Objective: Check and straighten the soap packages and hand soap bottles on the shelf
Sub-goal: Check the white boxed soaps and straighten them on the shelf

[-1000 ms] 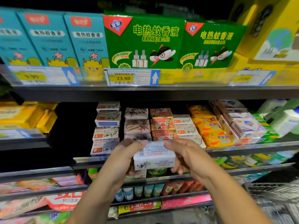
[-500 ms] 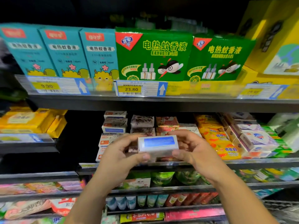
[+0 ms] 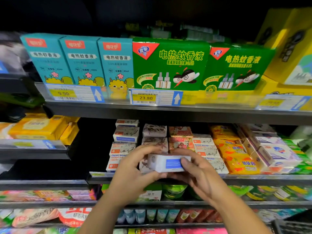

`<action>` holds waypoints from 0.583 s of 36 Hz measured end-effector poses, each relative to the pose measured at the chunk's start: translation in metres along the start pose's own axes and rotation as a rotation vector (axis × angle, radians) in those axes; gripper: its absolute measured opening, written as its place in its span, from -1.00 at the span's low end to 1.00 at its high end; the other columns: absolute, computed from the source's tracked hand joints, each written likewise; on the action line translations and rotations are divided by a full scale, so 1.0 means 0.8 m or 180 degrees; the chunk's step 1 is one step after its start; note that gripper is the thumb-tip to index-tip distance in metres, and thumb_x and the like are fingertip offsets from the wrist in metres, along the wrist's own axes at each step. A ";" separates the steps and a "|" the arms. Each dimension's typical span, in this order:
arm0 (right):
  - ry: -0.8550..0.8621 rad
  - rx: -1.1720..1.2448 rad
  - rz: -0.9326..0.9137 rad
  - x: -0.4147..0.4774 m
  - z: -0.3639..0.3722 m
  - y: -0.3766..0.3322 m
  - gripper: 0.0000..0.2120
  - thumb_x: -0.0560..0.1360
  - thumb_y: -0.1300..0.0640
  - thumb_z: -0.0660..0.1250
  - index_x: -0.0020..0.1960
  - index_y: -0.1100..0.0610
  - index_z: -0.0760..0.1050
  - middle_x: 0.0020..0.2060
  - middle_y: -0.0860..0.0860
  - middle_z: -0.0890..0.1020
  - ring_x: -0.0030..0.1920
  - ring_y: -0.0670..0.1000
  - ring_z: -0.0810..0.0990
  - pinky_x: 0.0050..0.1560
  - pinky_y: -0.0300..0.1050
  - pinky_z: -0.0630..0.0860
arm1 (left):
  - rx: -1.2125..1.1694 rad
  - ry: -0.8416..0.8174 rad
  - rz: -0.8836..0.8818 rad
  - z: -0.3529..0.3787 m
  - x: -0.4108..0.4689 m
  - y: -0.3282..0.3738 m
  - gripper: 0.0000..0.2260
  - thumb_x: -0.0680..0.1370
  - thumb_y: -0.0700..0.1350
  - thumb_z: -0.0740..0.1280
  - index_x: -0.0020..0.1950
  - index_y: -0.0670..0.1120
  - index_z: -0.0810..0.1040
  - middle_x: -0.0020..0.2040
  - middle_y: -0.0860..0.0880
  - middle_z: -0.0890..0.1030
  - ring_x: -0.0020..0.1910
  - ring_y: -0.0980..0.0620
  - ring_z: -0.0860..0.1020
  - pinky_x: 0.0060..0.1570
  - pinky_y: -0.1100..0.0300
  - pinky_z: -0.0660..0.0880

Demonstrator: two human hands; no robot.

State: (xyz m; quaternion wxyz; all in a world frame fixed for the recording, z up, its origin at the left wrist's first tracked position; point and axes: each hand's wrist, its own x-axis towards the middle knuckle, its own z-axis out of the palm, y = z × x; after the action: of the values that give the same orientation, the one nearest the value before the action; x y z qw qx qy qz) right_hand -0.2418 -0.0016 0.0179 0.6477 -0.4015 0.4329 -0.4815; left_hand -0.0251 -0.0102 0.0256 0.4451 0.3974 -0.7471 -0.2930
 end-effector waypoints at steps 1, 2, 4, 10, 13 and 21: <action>0.0052 -0.0295 -0.0191 0.002 -0.002 -0.004 -0.25 0.12 -0.13 0.70 0.23 0.08 0.57 0.13 0.16 0.66 0.15 0.16 0.65 0.07 0.03 0.63 | 0.0073 -0.0098 -0.0056 -0.003 -0.001 -0.006 -0.41 0.34 0.09 0.57 0.25 0.47 0.41 0.24 0.37 0.48 0.27 0.28 0.47 0.20 0.32 0.47; 0.0086 -0.0530 -0.0346 0.003 -0.002 -0.009 -0.24 0.11 -0.07 0.71 0.24 0.04 0.54 0.15 0.12 0.65 0.16 0.09 0.65 0.06 -0.05 0.63 | 0.0150 -0.0212 -0.0086 -0.006 -0.003 -0.012 -0.41 0.36 0.11 0.56 0.28 0.45 0.40 0.26 0.37 0.45 0.30 0.26 0.45 0.24 0.26 0.47; 0.0042 -0.0803 -0.0566 0.005 0.002 -0.015 -0.20 0.09 0.02 0.71 0.27 -0.04 0.50 0.21 0.08 0.61 0.14 0.01 0.65 0.02 -0.11 0.62 | 0.0271 -0.0418 -0.0107 -0.010 -0.006 -0.022 -0.42 0.37 0.19 0.51 0.34 0.39 0.39 0.30 0.37 0.38 0.36 0.23 0.40 0.29 0.17 0.47; -0.0346 -0.3027 -0.1446 -0.006 0.038 -0.034 -0.21 0.23 -0.14 0.63 0.32 -0.44 0.29 0.20 -0.45 0.43 0.30 -0.32 0.40 0.21 -0.43 0.38 | 0.0557 -0.0540 -0.0086 -0.005 0.000 -0.021 -0.32 0.37 0.14 0.56 0.33 0.42 0.22 0.23 0.57 0.34 0.27 0.46 0.35 0.14 0.55 0.32; -0.0435 -0.3370 -0.1510 -0.004 0.045 -0.039 -0.25 0.30 -0.11 0.61 0.30 -0.42 0.24 0.25 -0.48 0.34 0.30 -0.44 0.32 0.20 -0.56 0.25 | 0.0651 -0.0436 -0.0133 -0.006 -0.005 -0.030 -0.33 0.37 0.16 0.54 0.37 0.36 0.27 0.22 0.49 0.36 0.25 0.45 0.37 0.12 0.57 0.30; -0.0356 -0.3983 -0.0977 0.038 0.018 -0.021 -0.51 0.50 -0.16 0.42 0.40 -0.20 0.41 0.35 -0.26 0.45 0.36 -0.19 0.35 0.39 -0.21 0.30 | 0.0487 -0.0107 -0.0588 -0.040 -0.007 -0.060 -0.43 0.36 0.20 0.48 0.32 0.29 0.36 0.20 0.26 0.46 0.19 0.27 0.47 0.16 0.30 0.46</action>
State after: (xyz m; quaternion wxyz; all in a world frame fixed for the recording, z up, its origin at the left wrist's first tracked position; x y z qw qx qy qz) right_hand -0.2281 -0.0336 0.0326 0.2365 -0.7851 0.5351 -0.2037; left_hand 0.0214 -0.0328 -0.0012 0.3720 0.4924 -0.7348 -0.2815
